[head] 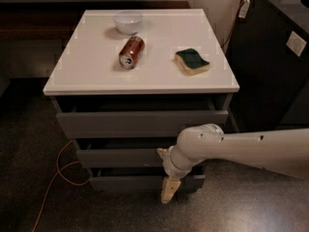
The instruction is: Place coke can into middle drawer
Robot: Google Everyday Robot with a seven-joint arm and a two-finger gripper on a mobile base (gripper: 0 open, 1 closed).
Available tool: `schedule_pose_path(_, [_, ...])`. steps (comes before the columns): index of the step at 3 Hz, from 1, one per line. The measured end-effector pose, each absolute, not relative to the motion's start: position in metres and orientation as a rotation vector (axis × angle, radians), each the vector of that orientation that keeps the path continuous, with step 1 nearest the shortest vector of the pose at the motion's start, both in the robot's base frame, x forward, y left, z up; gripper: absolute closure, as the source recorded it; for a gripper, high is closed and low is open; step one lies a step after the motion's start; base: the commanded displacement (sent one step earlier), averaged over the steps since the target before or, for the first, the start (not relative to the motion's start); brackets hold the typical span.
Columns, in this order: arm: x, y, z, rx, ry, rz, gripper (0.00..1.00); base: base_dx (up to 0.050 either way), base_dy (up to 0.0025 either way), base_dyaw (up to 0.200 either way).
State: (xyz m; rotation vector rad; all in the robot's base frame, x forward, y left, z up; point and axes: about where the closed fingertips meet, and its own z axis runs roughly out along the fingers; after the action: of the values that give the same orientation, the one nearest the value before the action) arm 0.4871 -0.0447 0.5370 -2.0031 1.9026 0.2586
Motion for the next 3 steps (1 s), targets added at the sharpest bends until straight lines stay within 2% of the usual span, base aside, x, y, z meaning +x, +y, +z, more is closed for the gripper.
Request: schedule_pose_path(3, [0.53,-0.033,0.493,-1.915,1.894,0.221,0.0,0.0,0.0,0.0])
